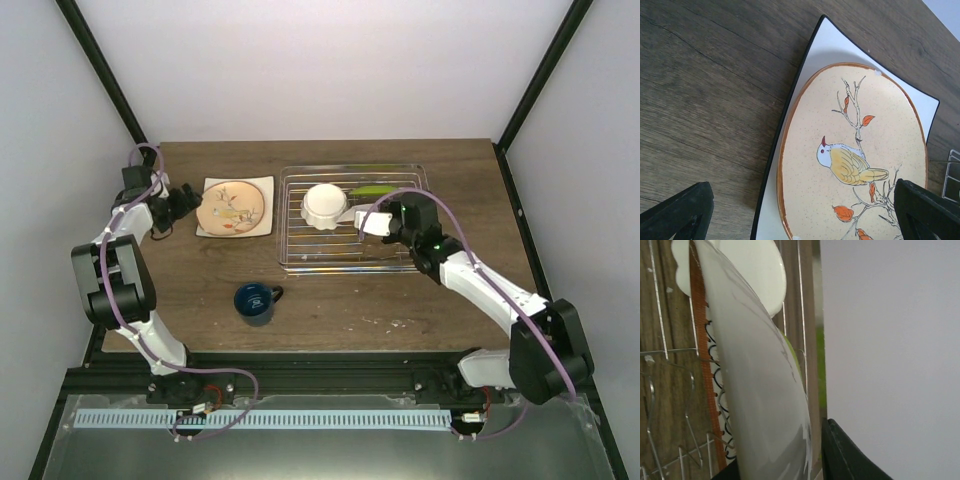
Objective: Load the mixed dishes into the dish rack
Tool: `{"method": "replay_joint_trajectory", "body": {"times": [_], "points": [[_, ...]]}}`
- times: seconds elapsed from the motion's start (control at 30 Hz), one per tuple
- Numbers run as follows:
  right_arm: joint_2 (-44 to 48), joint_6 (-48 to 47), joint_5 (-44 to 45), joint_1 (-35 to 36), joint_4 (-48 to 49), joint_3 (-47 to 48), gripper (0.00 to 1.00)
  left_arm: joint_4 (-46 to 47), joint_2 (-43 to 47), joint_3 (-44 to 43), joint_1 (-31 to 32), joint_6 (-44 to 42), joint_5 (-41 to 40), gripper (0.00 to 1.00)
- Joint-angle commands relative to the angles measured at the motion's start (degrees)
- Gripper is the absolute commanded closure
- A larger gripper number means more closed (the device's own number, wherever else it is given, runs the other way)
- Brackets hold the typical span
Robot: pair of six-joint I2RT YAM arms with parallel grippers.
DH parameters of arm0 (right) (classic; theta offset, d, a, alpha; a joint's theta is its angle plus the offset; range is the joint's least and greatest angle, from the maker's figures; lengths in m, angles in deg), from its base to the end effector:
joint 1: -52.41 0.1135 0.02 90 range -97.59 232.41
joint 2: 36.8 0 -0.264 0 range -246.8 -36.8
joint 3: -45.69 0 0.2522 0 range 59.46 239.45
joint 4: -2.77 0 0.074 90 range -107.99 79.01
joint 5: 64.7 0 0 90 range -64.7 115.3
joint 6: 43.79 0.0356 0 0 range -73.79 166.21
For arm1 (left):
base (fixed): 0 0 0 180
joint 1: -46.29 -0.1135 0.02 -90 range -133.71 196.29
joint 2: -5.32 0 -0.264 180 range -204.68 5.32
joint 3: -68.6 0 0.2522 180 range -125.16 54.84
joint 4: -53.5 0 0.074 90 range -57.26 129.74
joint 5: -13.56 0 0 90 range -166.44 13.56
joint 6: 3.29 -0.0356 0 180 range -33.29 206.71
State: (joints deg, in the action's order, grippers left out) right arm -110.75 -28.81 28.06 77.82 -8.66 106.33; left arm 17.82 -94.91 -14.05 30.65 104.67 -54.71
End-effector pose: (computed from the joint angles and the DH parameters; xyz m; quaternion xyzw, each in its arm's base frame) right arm 0.2644 0.1237 0.2633 -0.6387 0.5487 -0.2446 0.4808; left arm 0.3612 0.0874 0.2113 -0.2125 0.9094 -0.1851 0.3058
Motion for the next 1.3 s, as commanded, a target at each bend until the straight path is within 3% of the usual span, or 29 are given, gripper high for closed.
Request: {"method": "replay_joint_trajectory", "body": {"times": [0.0,0.1,0.5,1.0,1.27], "points": [[-0.37,0.55,0.79,0.61,2.38,0.18,0.72,0.76,-1.26,-0.34,0.34,-0.46,-0.17,0.00],[0.18,0.45,2.45,0.61,1.69,-0.01,0.64,0.52,-1.76,-0.92,0.58,-0.48,-0.07,0.00],[2.32,0.34,11.70,0.50,-2.09,-1.06,0.47,-0.21,-3.16,-2.79,1.18,-1.12,0.24,0.00],[7.16,3.37,9.61,1.42,-9.99,-3.46,0.02,0.39,-5.35,-3.72,1.68,-1.82,1.13,0.00],[7.94,4.21,8.73,2.48,-12.46,-4.32,0.00,1.67,-7.33,-3.73,1.80,-1.67,1.28,0.00]]}}
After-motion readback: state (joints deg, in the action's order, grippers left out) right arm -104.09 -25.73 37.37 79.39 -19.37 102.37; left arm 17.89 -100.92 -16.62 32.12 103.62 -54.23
